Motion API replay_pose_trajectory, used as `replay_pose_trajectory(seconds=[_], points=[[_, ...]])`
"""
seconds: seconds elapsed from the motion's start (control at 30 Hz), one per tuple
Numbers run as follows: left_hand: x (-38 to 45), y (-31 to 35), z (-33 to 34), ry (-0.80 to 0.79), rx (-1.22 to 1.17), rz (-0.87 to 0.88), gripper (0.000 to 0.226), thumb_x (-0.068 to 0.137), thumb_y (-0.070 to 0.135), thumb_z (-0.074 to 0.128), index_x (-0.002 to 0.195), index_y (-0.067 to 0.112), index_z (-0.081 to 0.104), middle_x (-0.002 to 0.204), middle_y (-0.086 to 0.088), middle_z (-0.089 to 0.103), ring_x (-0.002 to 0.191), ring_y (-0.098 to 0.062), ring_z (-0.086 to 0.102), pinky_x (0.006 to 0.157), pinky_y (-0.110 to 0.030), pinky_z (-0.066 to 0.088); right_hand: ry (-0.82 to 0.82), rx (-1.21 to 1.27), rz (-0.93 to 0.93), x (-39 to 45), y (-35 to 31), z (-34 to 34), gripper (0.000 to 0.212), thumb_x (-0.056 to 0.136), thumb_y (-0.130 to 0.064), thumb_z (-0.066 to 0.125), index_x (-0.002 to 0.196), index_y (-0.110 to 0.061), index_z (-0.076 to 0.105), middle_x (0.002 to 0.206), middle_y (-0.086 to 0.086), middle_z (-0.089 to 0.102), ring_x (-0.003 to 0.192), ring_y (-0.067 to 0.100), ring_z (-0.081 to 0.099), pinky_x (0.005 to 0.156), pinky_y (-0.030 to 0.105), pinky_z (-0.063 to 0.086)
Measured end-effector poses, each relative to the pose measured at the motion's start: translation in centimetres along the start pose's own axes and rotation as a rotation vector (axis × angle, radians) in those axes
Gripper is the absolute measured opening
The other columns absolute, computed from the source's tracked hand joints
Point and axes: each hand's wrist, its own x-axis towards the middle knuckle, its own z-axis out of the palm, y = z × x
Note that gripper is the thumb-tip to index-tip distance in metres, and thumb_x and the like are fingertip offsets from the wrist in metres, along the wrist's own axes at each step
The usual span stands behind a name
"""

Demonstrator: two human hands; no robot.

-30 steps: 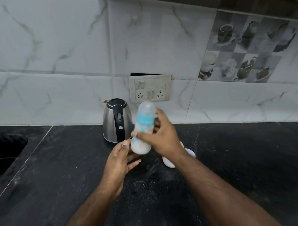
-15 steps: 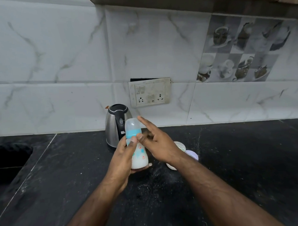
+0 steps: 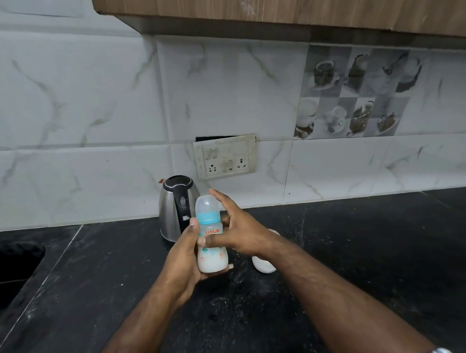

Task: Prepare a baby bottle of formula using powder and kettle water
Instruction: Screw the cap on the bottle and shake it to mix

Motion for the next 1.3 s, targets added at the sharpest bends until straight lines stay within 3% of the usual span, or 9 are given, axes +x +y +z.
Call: replay_pose_trajectory(seconds=[0.17, 0.27, 0.43, 0.6, 0.73, 0.87, 1.0, 1.13, 1.3], points=[[-0.2, 0.3, -0.2, 0.061, -0.073, 0.005, 0.056, 0.093, 0.064, 0.048, 0.127, 0.025, 0.070, 0.124, -0.009, 0.075, 0.112, -0.032, 0.074, 0.080, -0.059, 0.061, 0.145, -0.092, -0.158, -0.4, -2.5, -0.6, 0.109, 0.073, -0.045, 0.089, 0.150, -0.065, 0.015, 0.111, -0.023, 0.065, 0.094, -0.004, 0.069, 0.085, 0.030, 0.059], [0.1, 0.3, -0.5, 0.117, -0.117, -0.004, 0.057, 0.095, 0.064, 0.047, 0.131, 0.024, 0.067, 0.126, -0.008, 0.074, 0.115, -0.037, 0.071, 0.083, -0.059, 0.062, 0.412, -0.012, -0.304, -0.4, -4.5, -1.0, 0.102, 0.068, -0.052, 0.086, 0.142, -0.073, 0.020, 0.107, -0.038, 0.063, 0.094, -0.008, 0.067, 0.078, 0.026, 0.060], [0.0, -0.5, -1.0, 0.141, -0.074, -0.016, 0.060, 0.098, 0.065, 0.041, 0.131, 0.020, 0.066, 0.122, -0.008, 0.076, 0.108, -0.030, 0.075, 0.085, -0.047, 0.061, 0.194, -0.224, -0.158, -1.8, -3.3, 0.7, 0.096, 0.073, -0.035, 0.088, 0.141, -0.062, 0.026, 0.098, -0.011, 0.069, 0.085, 0.012, 0.072, 0.086, 0.045, 0.061], [0.0, -0.9, -1.5, 0.194, -0.071, -0.050, 0.059, 0.100, 0.063, 0.042, 0.140, 0.023, 0.060, 0.133, -0.006, 0.069, 0.120, -0.032, 0.066, 0.097, -0.050, 0.055, 0.562, -0.044, -0.329, -1.1, -4.3, -0.8, 0.096, 0.070, -0.050, 0.086, 0.135, -0.074, 0.020, 0.105, -0.030, 0.063, 0.088, 0.001, 0.069, 0.080, 0.033, 0.061], [-0.6, -0.8, -0.7, 0.192, -0.024, -0.020, 0.053, 0.103, 0.061, 0.040, 0.127, 0.023, 0.069, 0.120, -0.006, 0.077, 0.108, -0.027, 0.075, 0.088, -0.046, 0.059, 0.229, -0.197, -0.215, -2.4, -2.7, 1.1, 0.093, 0.072, -0.039, 0.086, 0.136, -0.069, 0.027, 0.098, -0.020, 0.067, 0.086, 0.003, 0.069, 0.085, 0.037, 0.060], [-0.9, -0.4, -0.5, 0.222, -0.035, -0.044, 0.051, 0.104, 0.059, 0.040, 0.130, 0.023, 0.064, 0.129, -0.003, 0.070, 0.119, -0.030, 0.066, 0.101, -0.050, 0.053, 0.524, 0.007, -0.359, -0.6, -3.4, -0.6, 0.096, 0.066, -0.049, 0.087, 0.135, -0.073, 0.025, 0.110, -0.027, 0.064, 0.094, 0.004, 0.069, 0.081, 0.031, 0.062], [-1.2, -0.5, -0.2, 0.219, 0.005, -0.037, 0.049, 0.106, 0.057, 0.038, 0.125, 0.024, 0.068, 0.119, -0.002, 0.078, 0.108, -0.025, 0.075, 0.085, -0.041, 0.059, 0.222, -0.235, -0.232, -1.5, -2.1, 0.9, 0.097, 0.074, -0.035, 0.086, 0.140, -0.069, 0.024, 0.102, -0.016, 0.067, 0.087, 0.008, 0.070, 0.078, 0.032, 0.058], [-0.9, -0.5, -0.8, 0.243, -0.003, -0.049, 0.052, 0.106, 0.057, 0.038, 0.137, 0.023, 0.061, 0.133, 0.000, 0.068, 0.118, -0.027, 0.065, 0.099, -0.047, 0.053, 0.519, 0.002, -0.330, -0.2, -2.2, -0.3, 0.098, 0.068, -0.044, 0.089, 0.137, -0.072, 0.026, 0.112, -0.017, 0.065, 0.092, 0.007, 0.070, 0.080, 0.033, 0.061], [-0.9, -0.8, -0.9, 0.246, 0.021, -0.055, 0.055, 0.105, 0.060, 0.037, 0.138, 0.023, 0.060, 0.128, 0.000, 0.074, 0.115, -0.024, 0.071, 0.092, -0.042, 0.055, 0.247, -0.218, -0.216, -0.7, -0.6, 0.9, 0.100, 0.073, -0.033, 0.088, 0.144, -0.062, 0.025, 0.108, -0.013, 0.067, 0.091, 0.006, 0.069, 0.087, 0.046, 0.061]])
